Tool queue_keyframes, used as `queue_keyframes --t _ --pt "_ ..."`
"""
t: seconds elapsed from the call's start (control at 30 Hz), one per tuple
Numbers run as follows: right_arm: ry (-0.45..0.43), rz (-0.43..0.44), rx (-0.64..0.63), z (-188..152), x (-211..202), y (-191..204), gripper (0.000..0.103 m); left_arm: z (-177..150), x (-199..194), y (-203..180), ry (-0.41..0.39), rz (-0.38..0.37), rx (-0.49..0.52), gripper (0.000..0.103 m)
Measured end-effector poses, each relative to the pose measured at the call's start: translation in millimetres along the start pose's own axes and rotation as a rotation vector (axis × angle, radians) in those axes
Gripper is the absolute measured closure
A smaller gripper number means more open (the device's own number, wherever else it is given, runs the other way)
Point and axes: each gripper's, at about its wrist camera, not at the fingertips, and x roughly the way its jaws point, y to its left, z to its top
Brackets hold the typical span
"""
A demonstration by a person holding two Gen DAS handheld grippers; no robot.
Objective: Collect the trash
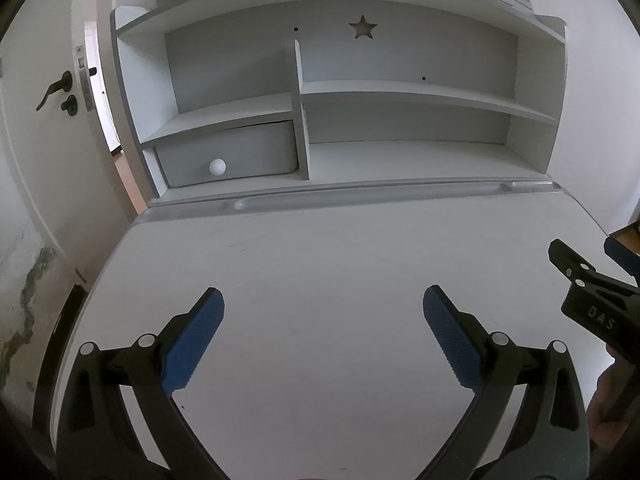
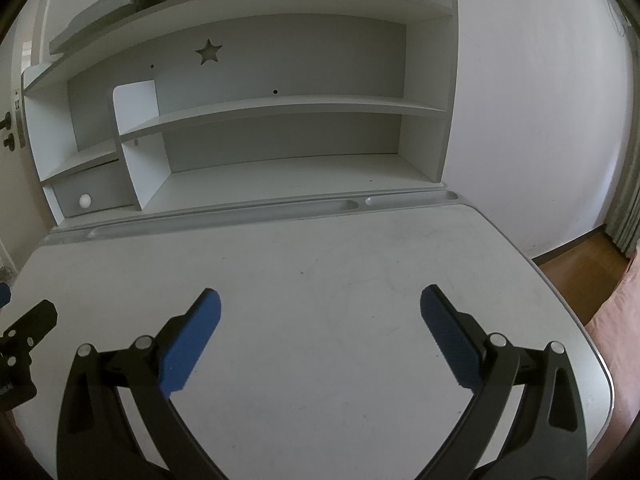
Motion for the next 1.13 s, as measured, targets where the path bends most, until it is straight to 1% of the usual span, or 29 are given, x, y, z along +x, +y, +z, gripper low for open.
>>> queue_keyframes --t 0.37,0.7,0.77,0.87,0.93,1.0,1.1,1.13 --pt "-0.001 0.001 0.001 1.2 -0.6 -0.8 0.006 0.4 -1.3 -2.4 0.004 -0.007 0.012 0.006" --pt "0.012 0.001 0.001 0.5 0.5 1.7 0.006 -0.4 7.5 -1.8 0.039 -0.039 0.01 0.006" --pt "0.042 0.003 -0.006 0.4 5.2 4.5 0.006 0.7 14.9 -0.5 0.057 -0.047 0.02 0.006" --pt "0.099 0.0 -0.017 0.3 13.9 9.1 0.006 1.4 31.1 2.5 0.094 -0.002 0.05 0.006" --pt "0.132 -0.008 -0.026 -0.2 19.0 12.1 0.006 0.1 44.5 5.9 0.136 0.021 0.059 0.006" --pt "0.181 -0.003 -0.04 -1.8 25.9 15.9 0.006 -2.5 55.0 10.1 0.167 0.022 0.063 0.006" --pt "0.257 0.025 -0.068 -4.7 37.6 23.5 0.006 -5.4 66.8 19.6 0.225 0.009 0.015 0.006" --pt "0.257 0.025 -0.068 -4.7 37.6 23.5 0.006 -6.3 69.7 23.2 0.239 0.008 -0.007 0.006"
